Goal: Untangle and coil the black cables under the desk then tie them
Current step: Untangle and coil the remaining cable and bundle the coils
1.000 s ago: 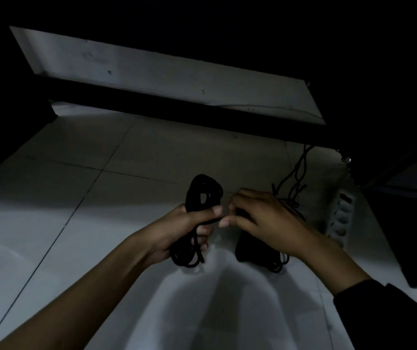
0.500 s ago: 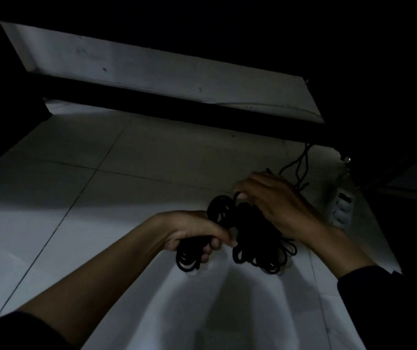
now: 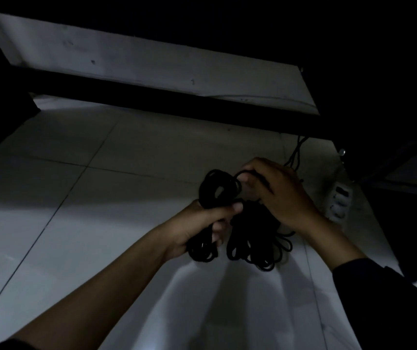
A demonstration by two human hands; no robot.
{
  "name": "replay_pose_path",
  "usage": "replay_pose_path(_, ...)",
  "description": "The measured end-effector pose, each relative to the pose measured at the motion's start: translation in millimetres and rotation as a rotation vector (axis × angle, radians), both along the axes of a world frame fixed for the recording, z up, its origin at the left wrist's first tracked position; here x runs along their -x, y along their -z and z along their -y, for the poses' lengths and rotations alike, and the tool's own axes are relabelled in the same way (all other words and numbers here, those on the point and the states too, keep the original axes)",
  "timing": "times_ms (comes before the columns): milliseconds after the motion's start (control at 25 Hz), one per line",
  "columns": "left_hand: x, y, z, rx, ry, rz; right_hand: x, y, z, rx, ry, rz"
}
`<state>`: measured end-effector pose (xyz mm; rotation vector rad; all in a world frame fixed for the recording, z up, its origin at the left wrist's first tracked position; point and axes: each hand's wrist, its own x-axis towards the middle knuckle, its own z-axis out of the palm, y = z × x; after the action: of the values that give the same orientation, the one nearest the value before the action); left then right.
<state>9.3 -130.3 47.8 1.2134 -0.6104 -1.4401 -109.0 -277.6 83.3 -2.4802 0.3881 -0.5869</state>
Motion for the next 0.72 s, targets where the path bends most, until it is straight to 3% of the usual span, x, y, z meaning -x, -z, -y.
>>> replay_pose_path(120,-2,0,3,0.093,-0.168,-0.126,5,5,-1,-0.118,0.059,-0.003)
replay_pose_path(320,13,1,15,0.125,-0.287,-0.146,10,15,-2,-0.145,0.154,0.027)
replay_pose_path(520,23,7,19,0.087,-0.212,-0.129,18,23,6,-0.072,0.215,0.038)
replay_pose_path(720,31,7,16,0.029,-0.283,-0.108,27,42,0,-0.102,0.265,-0.011)
